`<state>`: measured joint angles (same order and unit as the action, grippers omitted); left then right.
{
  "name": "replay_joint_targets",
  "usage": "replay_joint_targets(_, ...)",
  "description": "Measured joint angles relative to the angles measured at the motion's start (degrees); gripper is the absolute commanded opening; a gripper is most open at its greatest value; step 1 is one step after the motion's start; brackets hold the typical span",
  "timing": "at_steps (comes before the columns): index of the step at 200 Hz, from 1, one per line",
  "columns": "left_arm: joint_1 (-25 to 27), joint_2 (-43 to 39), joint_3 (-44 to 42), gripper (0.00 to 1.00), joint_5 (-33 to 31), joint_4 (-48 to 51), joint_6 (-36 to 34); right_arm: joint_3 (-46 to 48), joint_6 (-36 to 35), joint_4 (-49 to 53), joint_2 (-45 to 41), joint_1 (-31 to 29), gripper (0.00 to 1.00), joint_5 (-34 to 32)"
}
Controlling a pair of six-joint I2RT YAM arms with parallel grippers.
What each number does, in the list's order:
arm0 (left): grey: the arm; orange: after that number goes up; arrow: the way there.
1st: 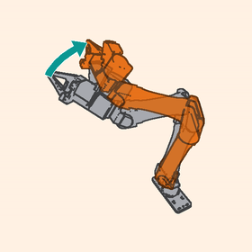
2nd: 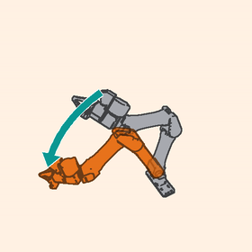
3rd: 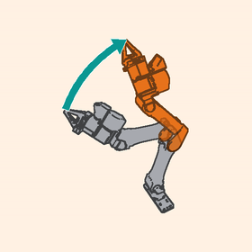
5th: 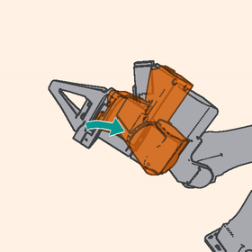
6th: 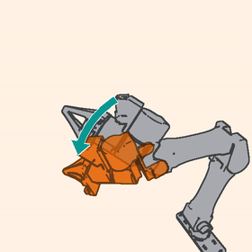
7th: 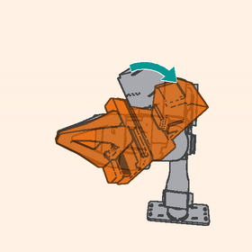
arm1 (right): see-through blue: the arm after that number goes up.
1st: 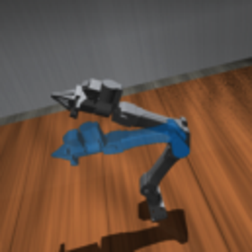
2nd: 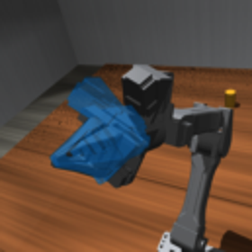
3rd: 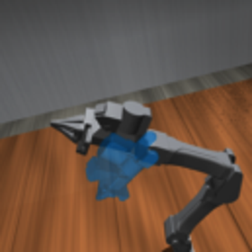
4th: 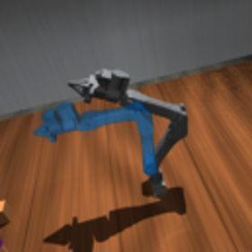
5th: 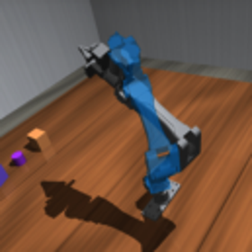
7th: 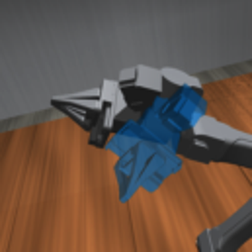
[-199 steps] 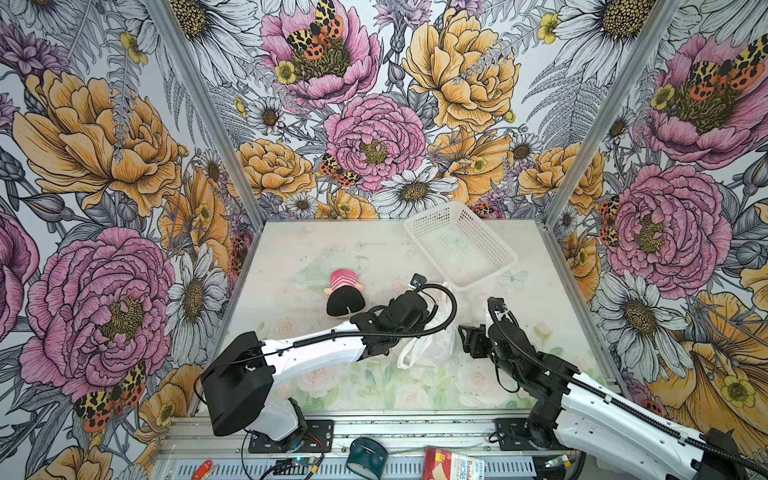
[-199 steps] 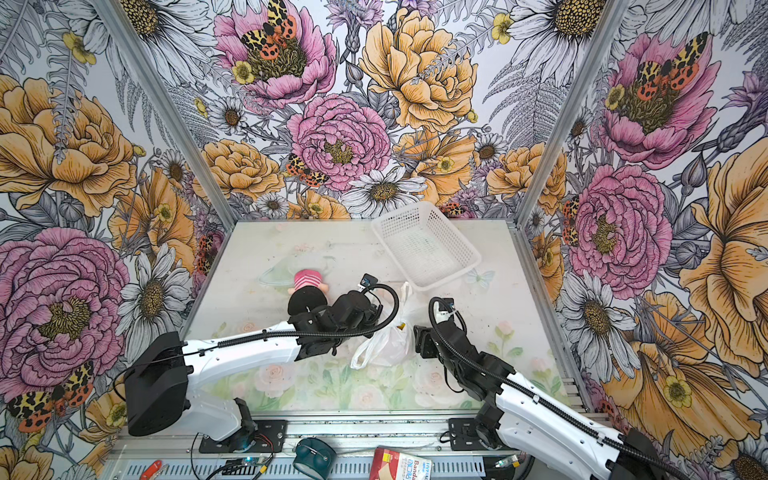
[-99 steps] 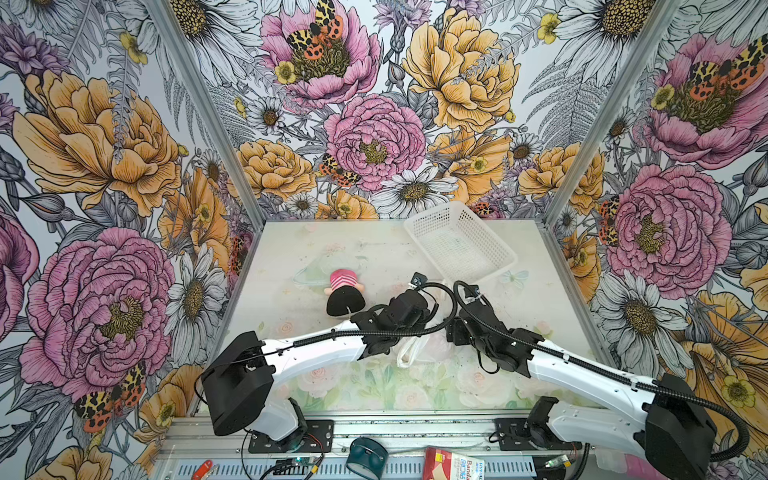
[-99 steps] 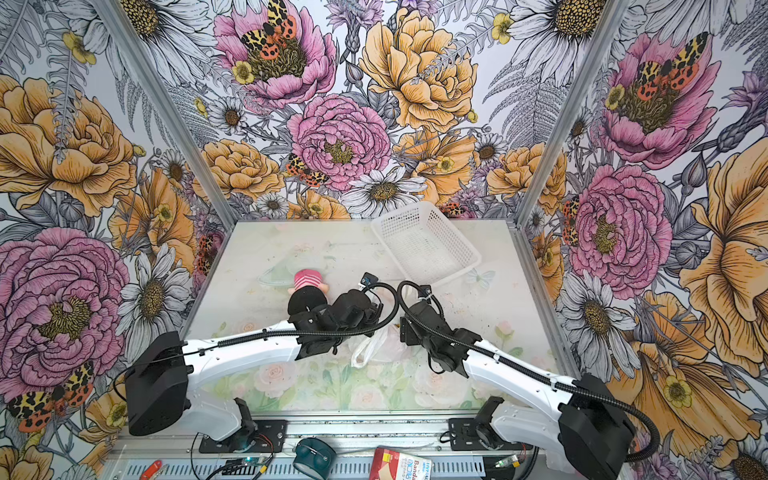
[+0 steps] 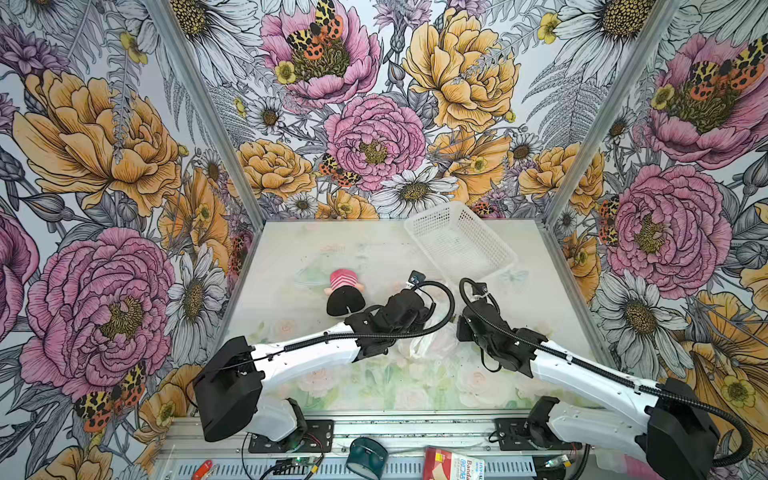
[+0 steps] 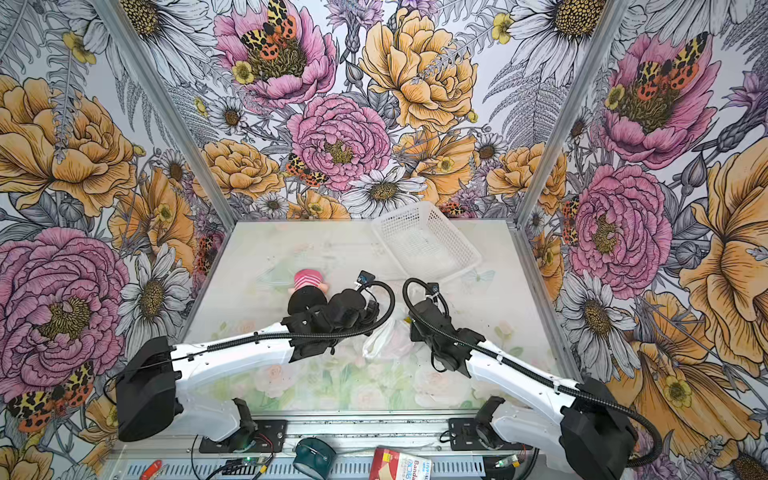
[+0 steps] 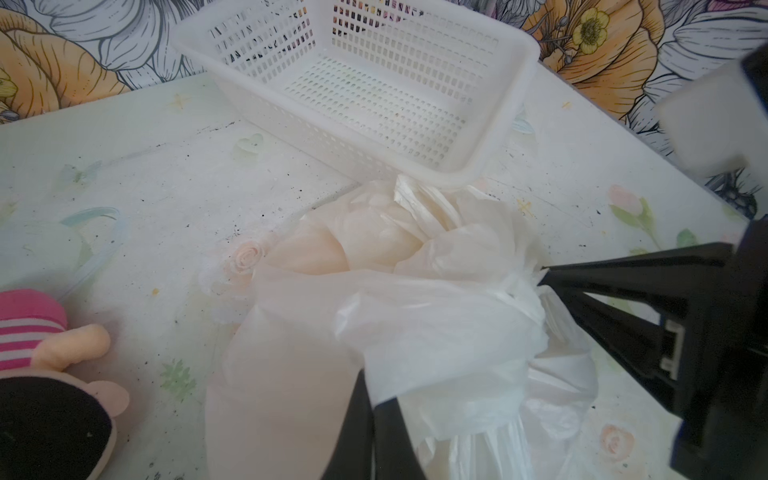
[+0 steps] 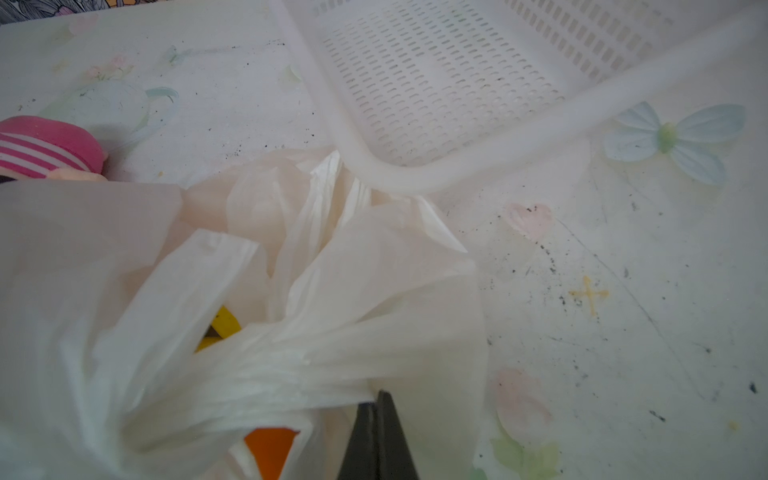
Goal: Untie the knot of the plastic bag and take out the fruit
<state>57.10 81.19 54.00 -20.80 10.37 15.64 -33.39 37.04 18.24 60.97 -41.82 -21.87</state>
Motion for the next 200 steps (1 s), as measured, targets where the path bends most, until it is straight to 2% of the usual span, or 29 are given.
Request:
replay_joint_targets(38, -1.5, -0.3, -0.9, 0.00, 0.3, -0.2, 0.5, 3.8, 1.0, 0.0, -5.8, 1.0, 0.00, -0.1)
replay_joint_targets(89, -2.4, -2.5, -2.3, 0.00, 0.5, -0.3, 1.0, 6.6, 2.4, 0.0, -8.8, 1.7, 0.00, -0.4)
replay_joint_targets(200, -9.9, -9.3, -8.1, 0.00, 4.7, -1.9, 5.0, 12.0, 5.9, 0.0, -16.6, 5.1, 0.00, -0.4)
